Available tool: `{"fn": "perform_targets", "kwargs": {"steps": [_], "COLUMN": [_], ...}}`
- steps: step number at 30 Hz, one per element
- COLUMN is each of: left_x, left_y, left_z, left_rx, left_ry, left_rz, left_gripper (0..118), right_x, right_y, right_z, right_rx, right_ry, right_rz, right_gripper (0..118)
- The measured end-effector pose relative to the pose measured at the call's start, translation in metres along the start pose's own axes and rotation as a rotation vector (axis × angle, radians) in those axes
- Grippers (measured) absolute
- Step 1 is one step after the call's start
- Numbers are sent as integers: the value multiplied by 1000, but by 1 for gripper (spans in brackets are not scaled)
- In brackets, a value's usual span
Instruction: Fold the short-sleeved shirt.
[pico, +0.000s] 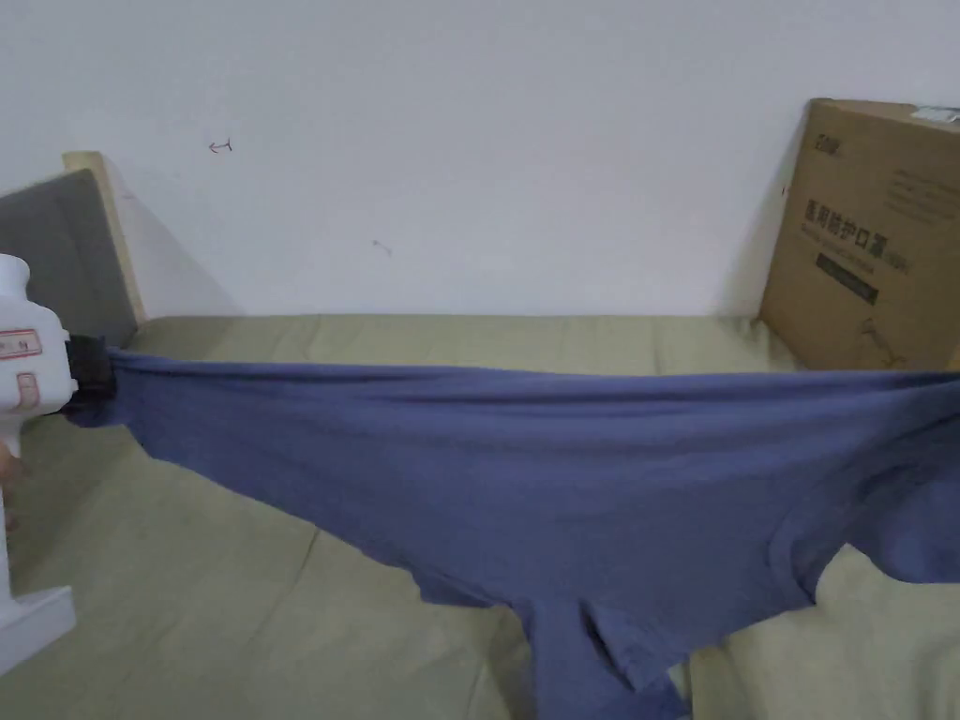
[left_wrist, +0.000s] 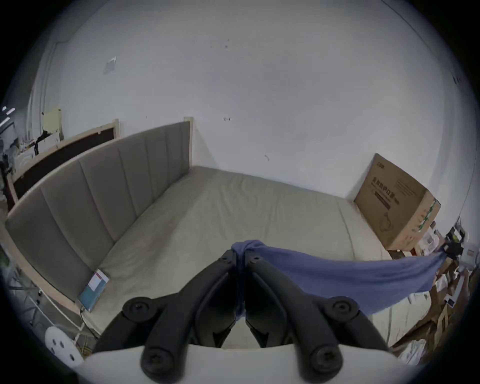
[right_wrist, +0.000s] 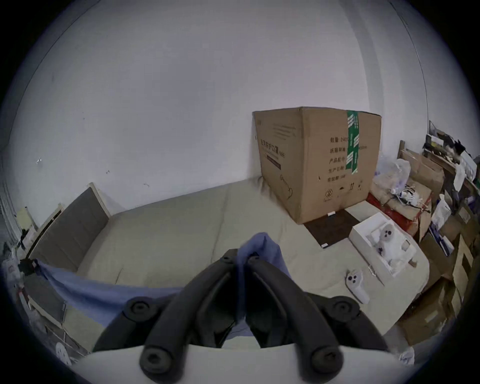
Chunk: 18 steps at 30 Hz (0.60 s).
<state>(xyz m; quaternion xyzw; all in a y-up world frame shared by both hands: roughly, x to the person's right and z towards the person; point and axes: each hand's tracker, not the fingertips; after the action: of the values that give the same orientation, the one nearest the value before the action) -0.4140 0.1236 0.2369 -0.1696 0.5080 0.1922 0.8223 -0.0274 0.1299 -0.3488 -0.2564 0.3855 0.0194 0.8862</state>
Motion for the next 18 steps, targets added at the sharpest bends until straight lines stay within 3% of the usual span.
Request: {"fn": "perform_targets", "kwargs": {"steps": [7, 15, 18], "left_x": [-6, -18, -26], "left_y": [23, 60, 76], "left_z": [-13, -69, -80], "left_rx": [37, 35, 93], "left_ry": [32, 86, 92], "left_rz": [2, -2, 34], "left_gripper": [3, 3, 3], "right_x": [-25, -70, -85], "right_y": [17, 35, 46], "right_z": [-21, -86, -108], "right_rx": [9, -2, 27], "right_ry": [41, 53, 77], "right_rz": [-28, 1, -26], "right_gripper": [3, 3, 3]}}
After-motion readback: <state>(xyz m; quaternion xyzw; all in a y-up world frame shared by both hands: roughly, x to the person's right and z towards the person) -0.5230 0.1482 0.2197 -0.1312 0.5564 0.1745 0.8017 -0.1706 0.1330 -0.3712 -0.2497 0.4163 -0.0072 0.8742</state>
